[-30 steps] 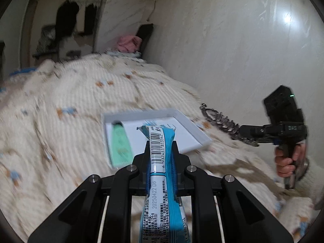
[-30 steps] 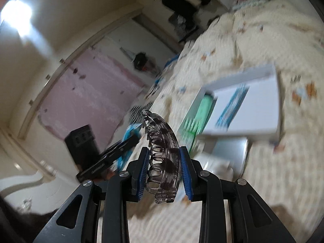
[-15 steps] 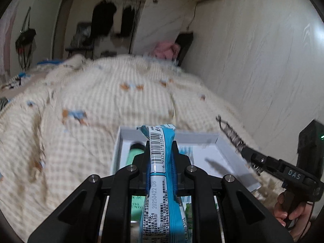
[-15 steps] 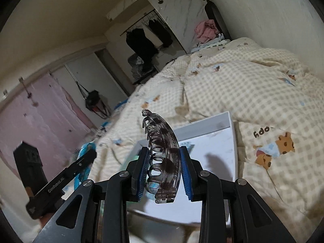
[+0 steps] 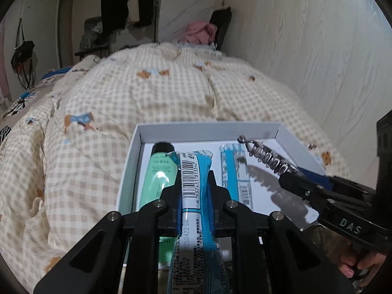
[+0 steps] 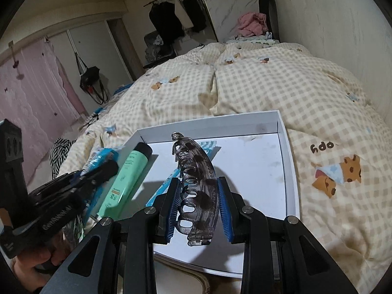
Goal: Organize objects
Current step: 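Carry the blue packet and hair clip over the white box with both grippers, then lower both items into the white box and open both grippers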
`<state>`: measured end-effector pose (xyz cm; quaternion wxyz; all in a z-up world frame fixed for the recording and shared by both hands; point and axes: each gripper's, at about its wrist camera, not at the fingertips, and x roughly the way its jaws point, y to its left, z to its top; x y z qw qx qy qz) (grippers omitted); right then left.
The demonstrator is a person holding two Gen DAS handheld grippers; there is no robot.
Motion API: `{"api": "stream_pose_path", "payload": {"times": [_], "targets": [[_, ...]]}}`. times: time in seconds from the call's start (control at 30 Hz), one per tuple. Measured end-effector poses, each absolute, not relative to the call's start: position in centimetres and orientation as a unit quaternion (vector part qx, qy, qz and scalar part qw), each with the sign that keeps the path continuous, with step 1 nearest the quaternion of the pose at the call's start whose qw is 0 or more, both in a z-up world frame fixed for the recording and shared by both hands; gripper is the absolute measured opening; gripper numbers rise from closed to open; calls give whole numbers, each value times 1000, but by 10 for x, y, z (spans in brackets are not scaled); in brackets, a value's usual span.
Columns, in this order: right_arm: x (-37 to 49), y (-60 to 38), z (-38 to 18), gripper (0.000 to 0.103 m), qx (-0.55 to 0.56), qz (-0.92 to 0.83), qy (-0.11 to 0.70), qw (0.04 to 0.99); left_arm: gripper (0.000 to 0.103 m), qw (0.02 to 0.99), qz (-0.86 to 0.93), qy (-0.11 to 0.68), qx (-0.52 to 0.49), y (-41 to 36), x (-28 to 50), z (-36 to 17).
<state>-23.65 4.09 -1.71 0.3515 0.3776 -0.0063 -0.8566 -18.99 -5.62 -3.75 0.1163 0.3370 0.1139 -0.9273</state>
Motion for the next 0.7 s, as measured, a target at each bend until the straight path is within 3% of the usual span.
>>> {"api": "stream_pose_path", "payload": {"times": [0.7], "targets": [[-236,32,-29,30,398,-850,25,345,21,161,-897,113,395,-77,-232,-52]]}}
